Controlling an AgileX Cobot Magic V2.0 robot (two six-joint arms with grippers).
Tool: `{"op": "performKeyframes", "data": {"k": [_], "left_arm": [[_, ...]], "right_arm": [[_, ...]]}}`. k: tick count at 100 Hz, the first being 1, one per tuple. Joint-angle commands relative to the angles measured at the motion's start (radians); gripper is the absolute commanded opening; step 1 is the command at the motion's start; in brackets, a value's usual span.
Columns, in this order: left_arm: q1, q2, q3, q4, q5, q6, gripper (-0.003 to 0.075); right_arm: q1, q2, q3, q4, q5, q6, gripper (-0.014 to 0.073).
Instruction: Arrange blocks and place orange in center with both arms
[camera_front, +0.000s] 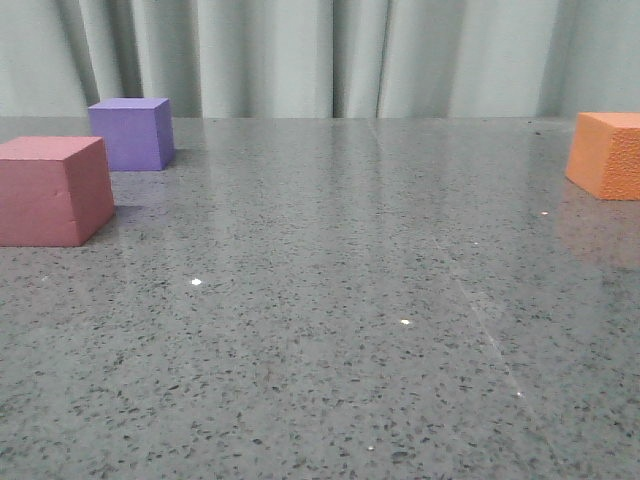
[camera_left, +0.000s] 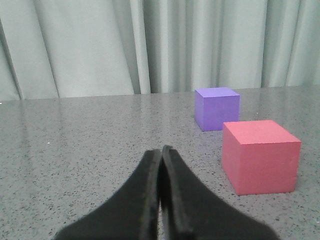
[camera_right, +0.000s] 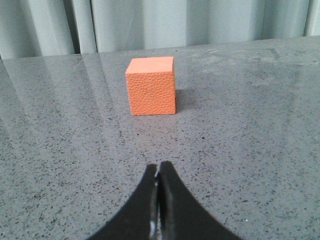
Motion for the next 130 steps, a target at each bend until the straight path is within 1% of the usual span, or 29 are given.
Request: {"op": "performKeyframes", "data": {"k": [1,57,72,78,90,99,109,116,123,130], "left_arm": [[-0.007,-0.033,0.054,-0.008,-0.077,-0.005,-0.0019],[-0.007,-0.033,0.054,-0.008,-0.077,-0.005,-0.0019],[-0.007,-0.033,0.054,-0.008,-0.077,-0.005,-0.0019],[-0.007,-0.033,0.054,-0.008,-0.077,-0.005,-0.0019],[-0.007,-0.033,0.054,-0.008,-0.077,-0.005,-0.0019],[-0.007,-0.033,0.054,-0.008,-0.077,-0.005,-0.0019],[-0.007,-0.033,0.054,-0.008,-0.077,-0.005,-0.0019],[-0.007,-0.033,0.054,-0.008,-0.077,-0.005,-0.0019],[-0.007,-0.033,0.054,-0.008,-0.077,-0.005,-0.0019],[-0.007,-0.033,0.054,-0.008,-0.077,-0.005,-0.0019]], "right_arm": [[-0.006,-0.020,-0.015,-0.002,-0.084,-0.006,-0.0067],[-0.006,-0.020,-0.015,-0.002,-0.089,-0.006,-0.0067],[-0.006,-0.020,-0.017,-0.002,-0.202,-0.005,-0.0067],[-0.006,-0.018,-0.034,-0.002,-0.208,-0.003,-0.0067],[-0.006,0.005,-0.130,0.000,-0.107,0.007,-0.0067],[-0.006,0.075,-0.250,0.016,0.035,0.041,-0.0067],[-0.006,0.217,-0.404,0.016,0.201,0.066,-0.0067],[-0.006,0.328,-0.511,0.016,0.292,0.066,-0.0067],[-0.006,0.441,-0.614,0.016,0.356,0.065,-0.0067],[-0.006,0.550,-0.701,0.016,0.387,0.065,-0.0067]]}}
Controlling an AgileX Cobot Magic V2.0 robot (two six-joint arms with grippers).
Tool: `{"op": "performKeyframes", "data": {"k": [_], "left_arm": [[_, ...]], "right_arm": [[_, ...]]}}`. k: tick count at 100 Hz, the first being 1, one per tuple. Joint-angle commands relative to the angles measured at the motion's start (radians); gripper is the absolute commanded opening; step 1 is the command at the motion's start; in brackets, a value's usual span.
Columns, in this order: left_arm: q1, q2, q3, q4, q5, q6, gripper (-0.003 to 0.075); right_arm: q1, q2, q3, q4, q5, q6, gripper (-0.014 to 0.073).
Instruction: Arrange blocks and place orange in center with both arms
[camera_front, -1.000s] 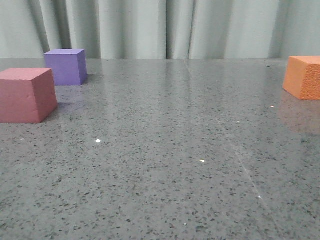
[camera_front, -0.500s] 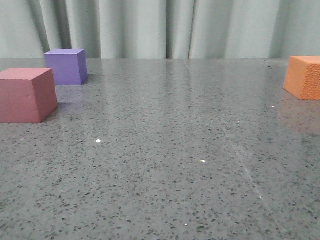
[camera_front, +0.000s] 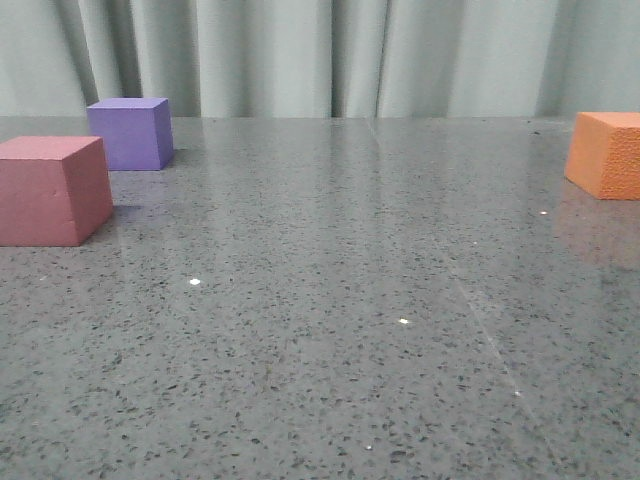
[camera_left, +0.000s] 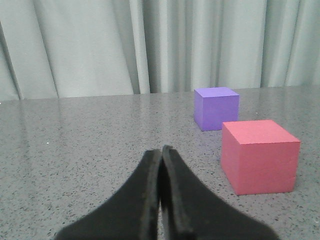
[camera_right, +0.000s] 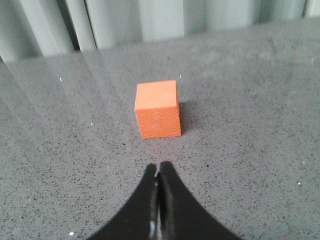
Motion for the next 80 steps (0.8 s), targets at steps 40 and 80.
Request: {"op": "performKeyframes", "data": {"k": [40,80], "left_arm": [[-0.007,-0.033,0.054,-0.008,-0.077,-0.005,-0.0019],[-0.007,-0.033,0.054,-0.008,-0.077,-0.005,-0.0019]], "right_arm": [[-0.006,0.486,-0.279,0.008,-0.033,0.001,0.0040],[-0.006,0.520,-0.286,0.048,-0.094,-0.008,0.0634]]}}
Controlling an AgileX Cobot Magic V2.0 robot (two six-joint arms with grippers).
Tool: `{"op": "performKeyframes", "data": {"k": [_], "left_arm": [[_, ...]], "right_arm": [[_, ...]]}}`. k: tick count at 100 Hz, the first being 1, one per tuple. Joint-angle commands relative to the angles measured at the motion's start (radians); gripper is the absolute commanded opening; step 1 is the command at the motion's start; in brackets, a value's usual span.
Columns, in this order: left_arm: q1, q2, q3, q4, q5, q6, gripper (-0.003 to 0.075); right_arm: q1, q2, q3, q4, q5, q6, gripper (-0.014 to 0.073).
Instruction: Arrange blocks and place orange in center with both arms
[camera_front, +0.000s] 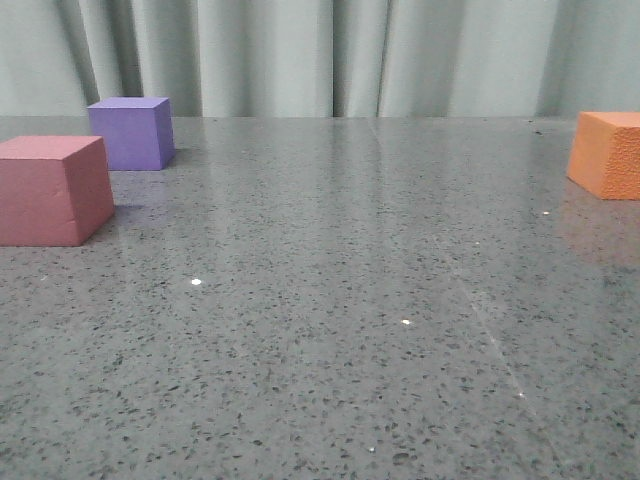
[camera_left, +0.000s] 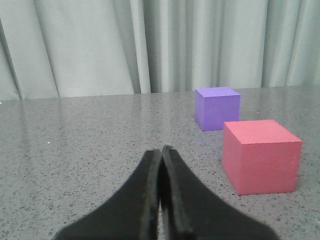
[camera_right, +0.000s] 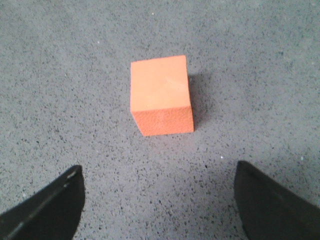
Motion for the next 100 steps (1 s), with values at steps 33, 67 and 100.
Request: {"op": "performKeyframes", "data": {"k": [33,67,100], "left_arm": [[-0.007,-0.033,0.054,-0.008,-0.077,-0.005,-0.0019],[-0.007,-0.033,0.054,-0.008,-0.077,-0.005,-0.0019],[-0.007,-0.033,0.054,-0.008,-0.077,-0.005,-0.0019]], "right_arm": [[-0.006,0.209,-0.320,-0.006,0.017,-0.063,0.0634],[-0.006,0.480,-0.531,-0.007,0.082,-0.109,0.0634],[-0.006,0.598,-0.547,-0.018,0.097,-0.114,0.0634]]}}
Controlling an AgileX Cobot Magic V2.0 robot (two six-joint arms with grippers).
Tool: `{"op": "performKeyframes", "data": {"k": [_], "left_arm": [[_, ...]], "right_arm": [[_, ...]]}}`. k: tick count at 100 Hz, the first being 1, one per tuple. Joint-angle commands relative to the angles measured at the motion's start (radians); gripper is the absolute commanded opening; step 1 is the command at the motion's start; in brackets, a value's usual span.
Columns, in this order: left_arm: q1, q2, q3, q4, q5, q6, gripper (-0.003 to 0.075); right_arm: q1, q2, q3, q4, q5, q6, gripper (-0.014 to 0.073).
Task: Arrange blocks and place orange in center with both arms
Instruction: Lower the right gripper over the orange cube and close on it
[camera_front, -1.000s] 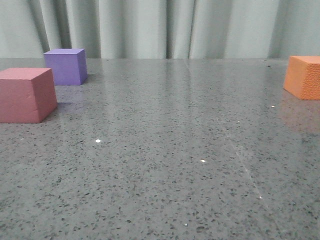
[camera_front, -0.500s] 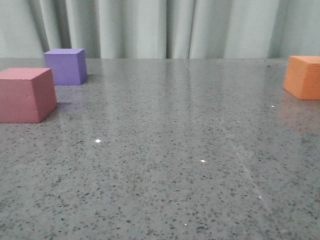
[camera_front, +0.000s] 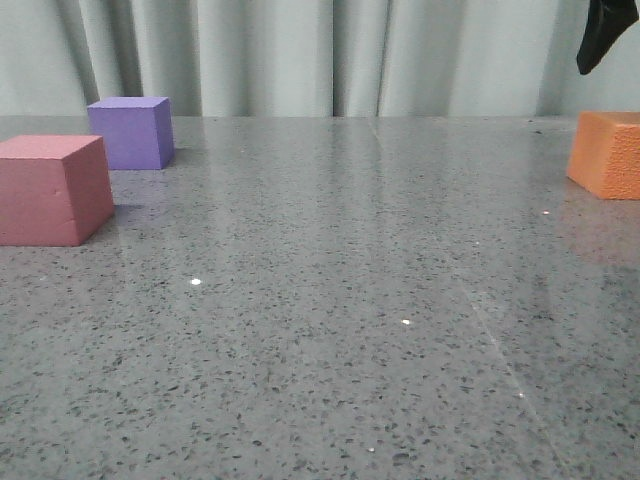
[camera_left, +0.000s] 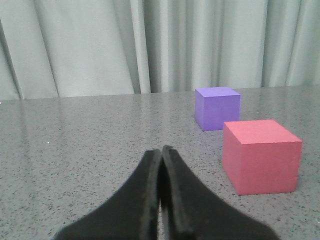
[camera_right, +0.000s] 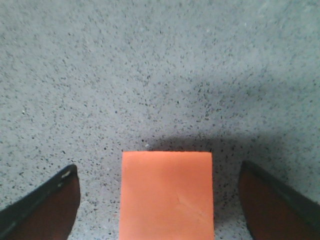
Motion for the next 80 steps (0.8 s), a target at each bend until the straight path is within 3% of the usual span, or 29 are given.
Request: {"op": "performKeyframes", "data": {"k": [1,58,68,80], "left_arm": [[-0.007,-0.033,0.054,-0.008,-0.077,-0.005,-0.0019],[-0.007,-0.033,0.054,-0.008,-0.077,-0.005,-0.0019],[-0.007,-0.033,0.054,-0.008,-0.077,-0.005,-0.0019],[-0.007,-0.033,0.054,-0.008,-0.077,-0.005,-0.0019]], "right_arm": [[-0.006,-0.023,-0.038,-0.012,-0.046,-0.012,0.0634],[-0.006,0.096,-0.037,-0.012,-0.040,-0.012,0.0625],[-0.006,0.098,-0.037,-0.012,-0.039,-0.012,0.0526],[-0.006,0.098,-0.037,-0.012,-0.037,-0.012,0.0317]]}}
